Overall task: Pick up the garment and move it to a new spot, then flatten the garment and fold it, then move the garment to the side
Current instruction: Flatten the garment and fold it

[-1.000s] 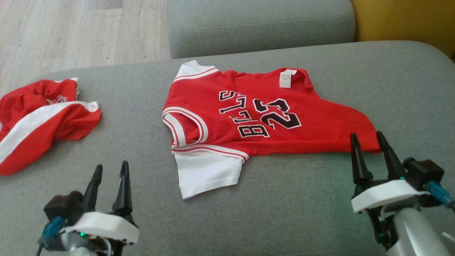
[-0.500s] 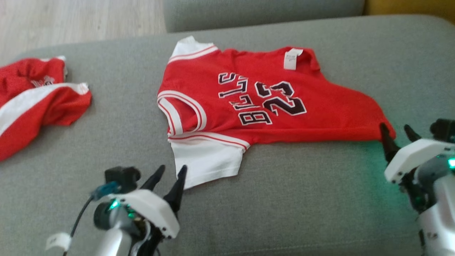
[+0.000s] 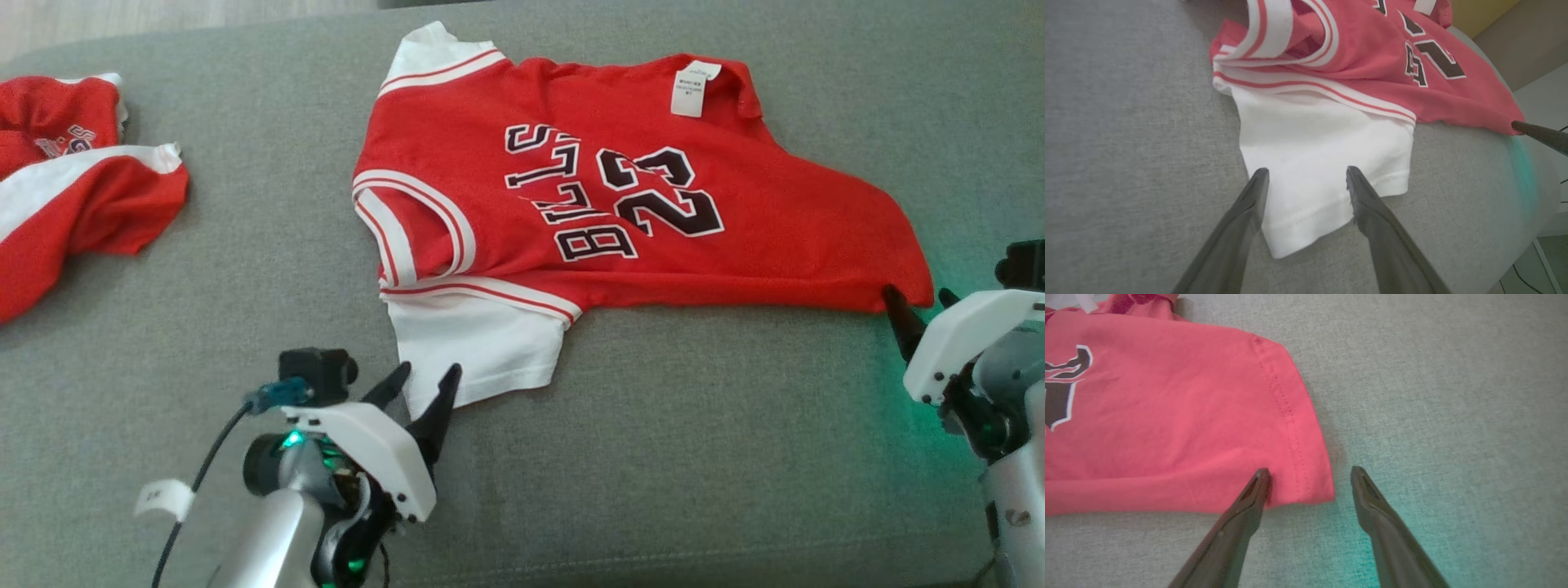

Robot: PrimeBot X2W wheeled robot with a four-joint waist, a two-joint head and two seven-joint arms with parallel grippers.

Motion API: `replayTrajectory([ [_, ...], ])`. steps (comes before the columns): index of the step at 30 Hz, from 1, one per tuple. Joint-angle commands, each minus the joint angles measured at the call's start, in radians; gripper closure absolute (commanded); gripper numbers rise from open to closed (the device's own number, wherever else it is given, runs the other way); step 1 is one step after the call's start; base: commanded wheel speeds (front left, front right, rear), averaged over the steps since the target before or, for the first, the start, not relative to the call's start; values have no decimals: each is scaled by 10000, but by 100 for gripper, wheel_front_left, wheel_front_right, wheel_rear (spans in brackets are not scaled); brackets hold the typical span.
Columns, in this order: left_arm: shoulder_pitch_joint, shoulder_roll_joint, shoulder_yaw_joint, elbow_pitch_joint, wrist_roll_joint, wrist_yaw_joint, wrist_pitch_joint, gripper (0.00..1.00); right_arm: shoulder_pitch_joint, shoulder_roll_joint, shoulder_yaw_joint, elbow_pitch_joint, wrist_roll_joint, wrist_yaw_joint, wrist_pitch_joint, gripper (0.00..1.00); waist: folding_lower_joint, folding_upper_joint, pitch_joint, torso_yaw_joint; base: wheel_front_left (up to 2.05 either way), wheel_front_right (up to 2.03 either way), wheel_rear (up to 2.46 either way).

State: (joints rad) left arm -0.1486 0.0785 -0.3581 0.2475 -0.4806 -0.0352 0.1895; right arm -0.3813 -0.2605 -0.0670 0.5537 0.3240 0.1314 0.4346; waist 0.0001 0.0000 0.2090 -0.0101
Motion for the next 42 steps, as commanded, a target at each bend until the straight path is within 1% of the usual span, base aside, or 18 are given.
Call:
replayTrajectory([
  [1, -466, -32, 181, -243, -162, -37, 140, 0, -111, -225, 135, -419, -42, -7, 95, 0, -1, 0, 90, -32, 0, 0, 0],
  [4, -554, -49, 91, -91, -275, -60, 403, 0, -161, -167, 81, -438, -24, -7, 169, 0, -1, 0, 201, -64, 0, 0, 0],
  [8, -660, -72, 98, 127, -394, 69, 652, 0, -215, -111, 81, -395, -43, -7, 252, 0, -1, 0, 297, -84, 0, 0, 0],
  [12, -785, -37, 361, 237, -262, 628, 561, 0, -316, 3, 173, -376, -105, -7, 288, 0, -1, 0, 385, -133, 0, 0, 0],
  [15, -645, 74, 492, 41, -222, 899, 590, 0, -300, 51, 280, -398, -90, -7, 310, 0, -1, 0, 380, -141, 0, 0, 0],
  [17, -335, 258, 555, -200, -250, 1106, 908, 0, -225, 36, 354, -373, -34, -7, 335, 0, -1, 0, 293, -112, 0, 0, 0],
  [20, 26, 424, 523, -396, -400, 1196, 1498, 0, -136, 9, 408, -345, 16, -7, 370, 0, -1, 0, 199, -73, 0, 0, 0],
  [22, 216, 468, 496, -560, -583, 1180, 1860, 0, -118, -1, 435, -323, 41, -7, 383, 0, -1, 0, 148, -45, 0, 0, 0],
  [24, 326, 413, 439, -744, -851, 1070, 2156, 0, -119, -12, 462, -297, 76, -7, 397, 0, -1, 0, 121, -17, 0, 0, 0],
  [28, 188, 349, 344, -683, -1056, 940, 2388, 0, -145, -21, 568, -238, 173, -7, 451, 0, -1, 0, 112, 10, 0, 0, 0],
  [34, -265, 266, 272, -138, -1222, 706, 2385, 0, -239, -58, 702, -127, 290, -7, 433, 0, -1, 0, 208, -68, 0, 0, 0],
  [42, -467, 307, 279, 178, -1300, 570, 2253, 0, -554, -121, 901, 272, 482, -7, 11, 0, -1, 0, 352, -142, 0, 0, 0],
])
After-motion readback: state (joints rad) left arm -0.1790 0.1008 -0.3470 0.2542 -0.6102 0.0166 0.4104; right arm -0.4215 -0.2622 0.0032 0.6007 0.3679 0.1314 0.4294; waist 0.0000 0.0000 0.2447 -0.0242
